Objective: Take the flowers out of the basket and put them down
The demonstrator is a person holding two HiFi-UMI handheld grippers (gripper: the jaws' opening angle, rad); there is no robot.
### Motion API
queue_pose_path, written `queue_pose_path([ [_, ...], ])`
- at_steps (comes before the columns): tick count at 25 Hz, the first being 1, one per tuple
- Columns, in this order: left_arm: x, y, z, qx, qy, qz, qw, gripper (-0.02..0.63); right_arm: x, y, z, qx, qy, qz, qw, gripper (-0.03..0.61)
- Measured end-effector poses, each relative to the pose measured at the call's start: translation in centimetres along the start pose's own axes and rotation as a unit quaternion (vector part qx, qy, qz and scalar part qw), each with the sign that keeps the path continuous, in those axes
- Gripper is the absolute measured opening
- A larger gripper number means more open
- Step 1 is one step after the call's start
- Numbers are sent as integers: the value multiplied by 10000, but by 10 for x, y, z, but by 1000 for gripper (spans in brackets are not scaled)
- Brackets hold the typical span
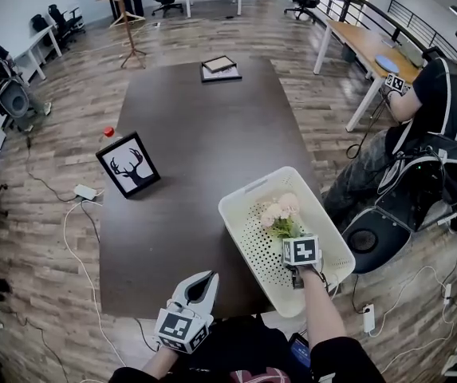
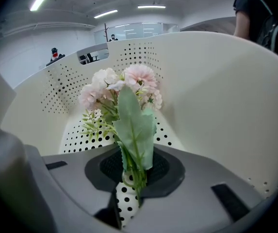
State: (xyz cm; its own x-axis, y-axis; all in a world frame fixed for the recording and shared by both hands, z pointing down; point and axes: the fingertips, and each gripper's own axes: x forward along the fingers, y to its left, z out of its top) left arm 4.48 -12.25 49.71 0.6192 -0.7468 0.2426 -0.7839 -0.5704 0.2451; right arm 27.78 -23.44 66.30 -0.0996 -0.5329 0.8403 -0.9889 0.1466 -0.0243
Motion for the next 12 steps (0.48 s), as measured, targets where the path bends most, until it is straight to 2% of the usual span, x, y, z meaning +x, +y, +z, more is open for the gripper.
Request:
queue_pose_path([
  [12, -9, 7, -3, -35, -28, 164, 9999, 9, -3, 2, 4, -168, -201, -99, 9996, 51],
])
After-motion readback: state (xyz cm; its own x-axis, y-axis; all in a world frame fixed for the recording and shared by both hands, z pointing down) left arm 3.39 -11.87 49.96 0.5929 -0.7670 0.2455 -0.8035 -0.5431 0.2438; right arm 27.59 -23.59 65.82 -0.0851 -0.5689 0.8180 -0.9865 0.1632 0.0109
